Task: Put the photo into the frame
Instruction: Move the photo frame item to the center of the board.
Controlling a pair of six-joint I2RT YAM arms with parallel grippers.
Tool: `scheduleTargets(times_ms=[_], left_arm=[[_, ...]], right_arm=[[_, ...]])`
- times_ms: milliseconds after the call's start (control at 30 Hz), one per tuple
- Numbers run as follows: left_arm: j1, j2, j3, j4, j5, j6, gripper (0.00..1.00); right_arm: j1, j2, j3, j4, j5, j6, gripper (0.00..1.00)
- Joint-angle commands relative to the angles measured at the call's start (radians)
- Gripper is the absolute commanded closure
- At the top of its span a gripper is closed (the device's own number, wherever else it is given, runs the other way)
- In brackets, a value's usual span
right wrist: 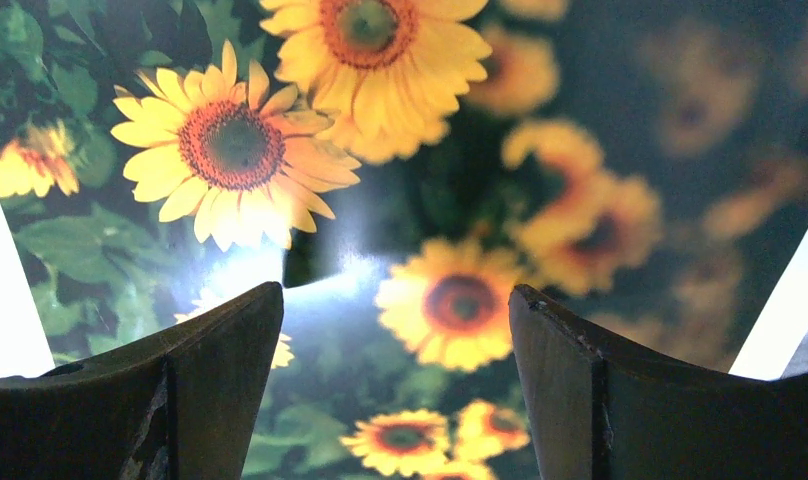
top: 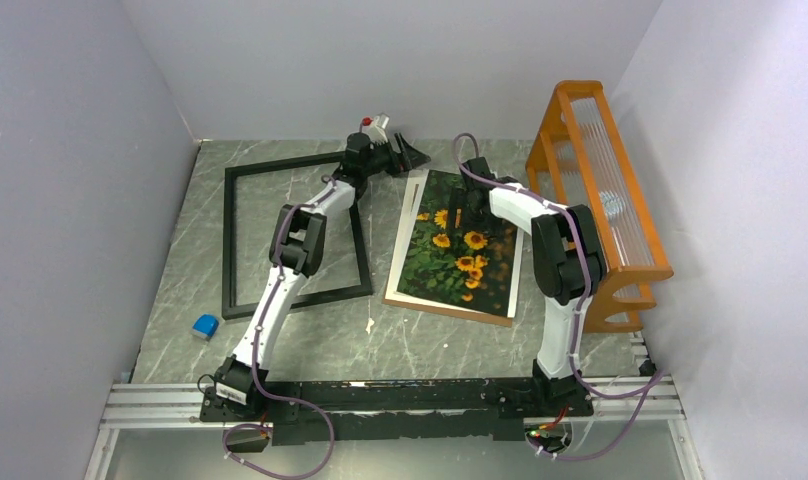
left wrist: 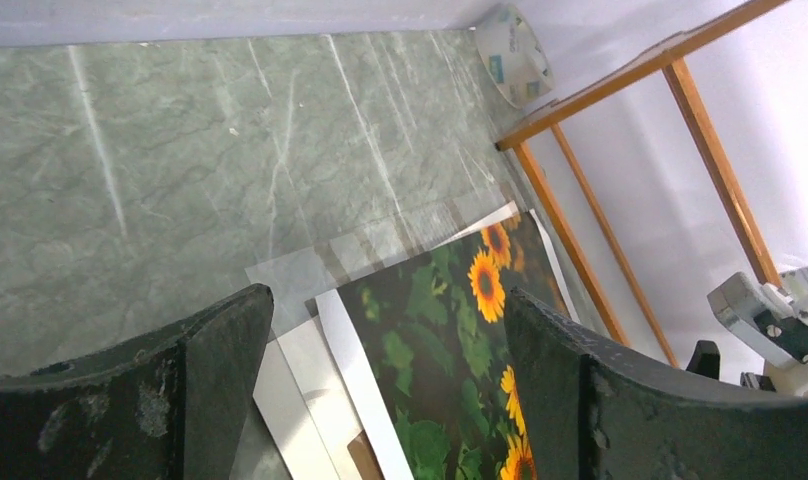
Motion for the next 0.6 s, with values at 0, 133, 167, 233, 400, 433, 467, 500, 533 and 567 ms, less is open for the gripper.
scheduleTargets(times_ms=[0,133,167,233,400,433,467,500,533,567], left_arm=[[-0.027,0.022,-0.002,-0.073,0.074,0.046,0.10],[-0.043,-0.034,-0.041,-0.204,0.043,0.136,0.15],[-0.046,-0.048,-0.045,-0.244,0.031,0.160,0.16],[-0.052,-0.067,-0.042,-0.323,0.013,0.198,0.19],[-0.067,-0.113,-0.054,-0.483,-0.033,0.296,0.24],[-0.071,-0.124,-0.064,-0.511,-0.055,0.322,0.25],[-0.077,-0.137,-0.072,-0.551,-0.087,0.347,0.27],[-0.081,-0.152,-0.081,-0.601,-0.120,0.372,0.28],[-0.085,-0.162,-0.089,-0.635,-0.150,0.391,0.29],[-0.087,-0.172,-0.100,-0.674,-0.183,0.406,0.31]], right_arm=[[0.011,-0.001,-0.057,-0.085,-0.062,0.041,0.14],[0.012,-0.005,-0.052,-0.091,-0.049,0.049,0.14],[0.011,-0.008,-0.052,-0.090,-0.047,0.049,0.14],[0.011,-0.012,-0.055,-0.089,-0.041,0.054,0.14],[0.010,-0.023,-0.065,-0.089,-0.031,0.057,0.15],[0.010,-0.028,-0.066,-0.089,-0.029,0.057,0.15],[0.010,-0.033,-0.067,-0.088,-0.028,0.059,0.15],[0.010,-0.038,-0.066,-0.089,-0.027,0.061,0.15],[0.010,-0.044,-0.063,-0.090,-0.027,0.062,0.15],[0.010,-0.048,-0.060,-0.090,-0.029,0.064,0.15]])
